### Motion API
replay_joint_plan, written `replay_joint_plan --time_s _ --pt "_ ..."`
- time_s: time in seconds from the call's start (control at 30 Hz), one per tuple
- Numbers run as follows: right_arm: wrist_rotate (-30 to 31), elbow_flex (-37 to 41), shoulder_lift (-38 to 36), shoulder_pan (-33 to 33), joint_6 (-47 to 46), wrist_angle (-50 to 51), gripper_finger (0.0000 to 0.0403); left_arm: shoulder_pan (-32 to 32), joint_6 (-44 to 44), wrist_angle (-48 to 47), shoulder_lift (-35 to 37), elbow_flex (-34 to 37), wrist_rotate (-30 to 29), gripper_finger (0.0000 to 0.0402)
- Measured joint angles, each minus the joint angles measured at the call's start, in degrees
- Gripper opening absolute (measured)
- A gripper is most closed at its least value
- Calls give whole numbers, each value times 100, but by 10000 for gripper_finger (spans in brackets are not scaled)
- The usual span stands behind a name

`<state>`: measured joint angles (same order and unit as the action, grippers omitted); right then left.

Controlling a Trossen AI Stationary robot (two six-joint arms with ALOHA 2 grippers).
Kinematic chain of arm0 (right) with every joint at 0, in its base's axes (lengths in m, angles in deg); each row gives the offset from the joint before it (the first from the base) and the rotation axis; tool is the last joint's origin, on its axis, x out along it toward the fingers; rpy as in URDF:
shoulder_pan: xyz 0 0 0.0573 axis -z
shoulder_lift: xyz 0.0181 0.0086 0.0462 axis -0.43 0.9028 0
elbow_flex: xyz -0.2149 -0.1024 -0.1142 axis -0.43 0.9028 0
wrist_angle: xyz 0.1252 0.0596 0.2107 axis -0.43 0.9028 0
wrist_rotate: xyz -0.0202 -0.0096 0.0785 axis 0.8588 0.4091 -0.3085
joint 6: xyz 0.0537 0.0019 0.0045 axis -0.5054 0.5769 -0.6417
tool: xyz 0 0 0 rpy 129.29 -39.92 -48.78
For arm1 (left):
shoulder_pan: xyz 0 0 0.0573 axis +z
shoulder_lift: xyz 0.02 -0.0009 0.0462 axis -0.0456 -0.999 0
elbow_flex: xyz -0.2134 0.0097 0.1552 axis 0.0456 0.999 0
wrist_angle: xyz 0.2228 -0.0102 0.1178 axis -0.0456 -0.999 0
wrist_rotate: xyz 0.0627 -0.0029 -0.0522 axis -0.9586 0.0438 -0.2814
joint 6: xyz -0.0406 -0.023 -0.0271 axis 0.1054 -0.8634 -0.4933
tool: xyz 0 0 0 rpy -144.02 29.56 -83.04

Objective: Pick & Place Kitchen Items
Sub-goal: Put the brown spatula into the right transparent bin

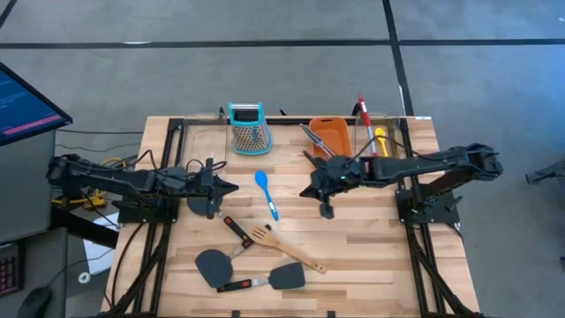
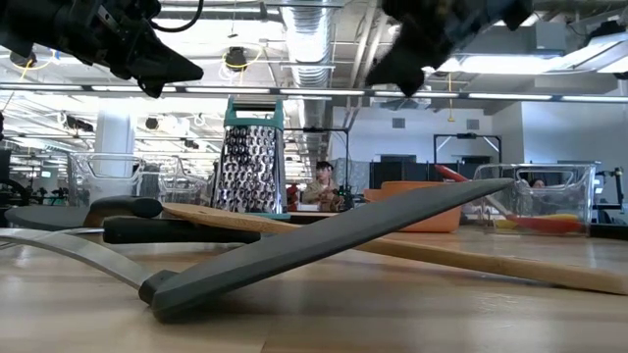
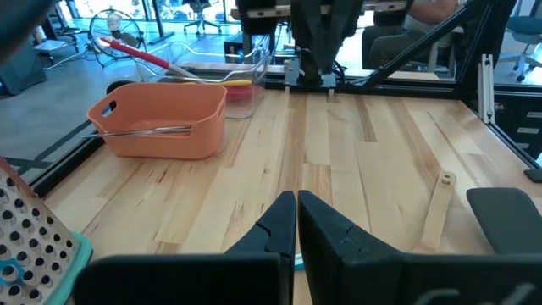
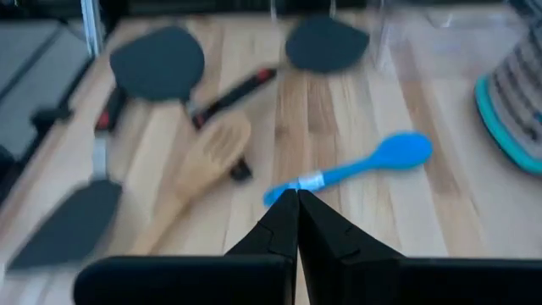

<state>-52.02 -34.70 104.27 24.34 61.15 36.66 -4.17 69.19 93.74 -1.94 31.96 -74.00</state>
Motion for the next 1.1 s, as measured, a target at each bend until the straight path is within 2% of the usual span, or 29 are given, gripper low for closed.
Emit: replay_joint_plan --time_s 0.2,0.4,0.53,0.7,0.9,1.1 --pt "-2 13 891 -7 -835 -348 0 4 41 -48 -78 -4 1 2" --pt "-14 15 1362 30 -692 -511 0 11 361 -7 -244 -7 -2 2" --pt "-17 11 1163 123 -459 -852 0 11 472 15 -364 -6 -7 2" --pt "-17 2 549 127 348 -1029 1 11 474 51 -456 -2 -5 2" --pt "-19 5 -51 -26 1178 -678 0 11 474 254 -449 -2 -4 2" --pt "-103 131 -249 -113 1596 -536 0 11 474 332 -449 -2 -4 2"
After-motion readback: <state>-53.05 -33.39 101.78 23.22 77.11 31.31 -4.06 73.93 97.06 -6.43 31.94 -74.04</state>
